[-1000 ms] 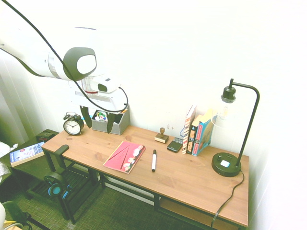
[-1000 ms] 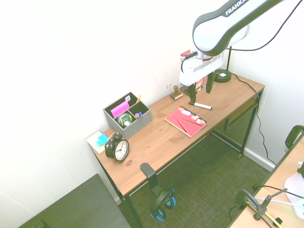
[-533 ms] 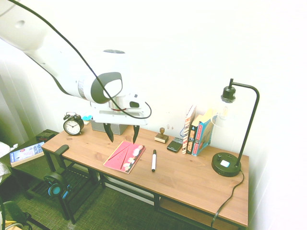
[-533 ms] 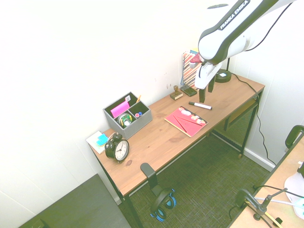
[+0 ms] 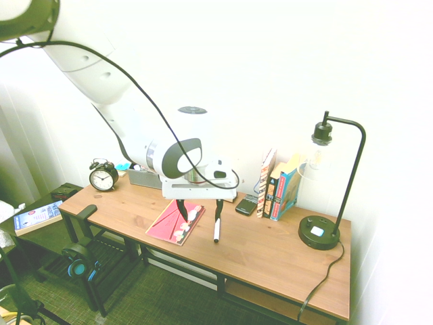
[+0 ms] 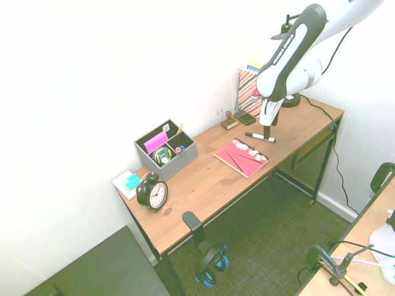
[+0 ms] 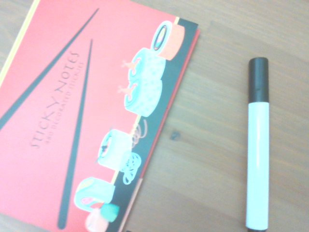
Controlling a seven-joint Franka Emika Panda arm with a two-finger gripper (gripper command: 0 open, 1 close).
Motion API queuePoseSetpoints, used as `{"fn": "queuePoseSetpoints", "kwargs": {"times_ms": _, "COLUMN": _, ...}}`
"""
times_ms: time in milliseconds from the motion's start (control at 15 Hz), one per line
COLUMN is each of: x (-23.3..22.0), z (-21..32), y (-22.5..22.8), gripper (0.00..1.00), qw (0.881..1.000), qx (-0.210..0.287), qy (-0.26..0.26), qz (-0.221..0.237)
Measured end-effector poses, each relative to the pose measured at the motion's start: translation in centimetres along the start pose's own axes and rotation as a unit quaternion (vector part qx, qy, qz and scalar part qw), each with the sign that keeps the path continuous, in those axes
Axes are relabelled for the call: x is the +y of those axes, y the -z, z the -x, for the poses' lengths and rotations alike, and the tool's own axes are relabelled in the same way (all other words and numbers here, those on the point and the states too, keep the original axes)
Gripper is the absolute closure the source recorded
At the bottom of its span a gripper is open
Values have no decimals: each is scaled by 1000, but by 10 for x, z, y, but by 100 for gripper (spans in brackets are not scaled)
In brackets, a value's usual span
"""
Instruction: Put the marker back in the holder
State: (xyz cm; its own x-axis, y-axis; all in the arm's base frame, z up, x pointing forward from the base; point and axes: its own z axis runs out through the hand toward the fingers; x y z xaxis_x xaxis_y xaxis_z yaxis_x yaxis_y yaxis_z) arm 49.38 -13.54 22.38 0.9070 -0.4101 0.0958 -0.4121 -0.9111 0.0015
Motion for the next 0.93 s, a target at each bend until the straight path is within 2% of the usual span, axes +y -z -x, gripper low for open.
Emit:
{"fn": "queuePoseSetpoints", "kwargs": {"times_ms": 67, "x": 5, "z": -7, "y": -9, "gripper": 0, "qw": 1000, "qx": 3, "qy": 3, "qz": 2}}
{"fn": "queuePoseSetpoints", "kwargs": {"times_ms": 133, "x": 7, "z": -14, "y": -17, "gripper": 100, "qw": 1000, "qx": 5, "qy": 1, "qz": 4}}
{"fn": "queuePoseSetpoints", "kwargs": {"times_ms": 533, "x": 3, "z": -40, "y": -57, "gripper": 100, "qw": 1000, "qx": -1, "qy": -2, "qz": 10}}
{"fn": "queuePoseSetpoints", "kwargs": {"times_ms": 933, "x": 4, "z": -48, "y": -63, "gripper": 100, "qw": 1000, "qx": -2, "qy": -4, "qz": 12}}
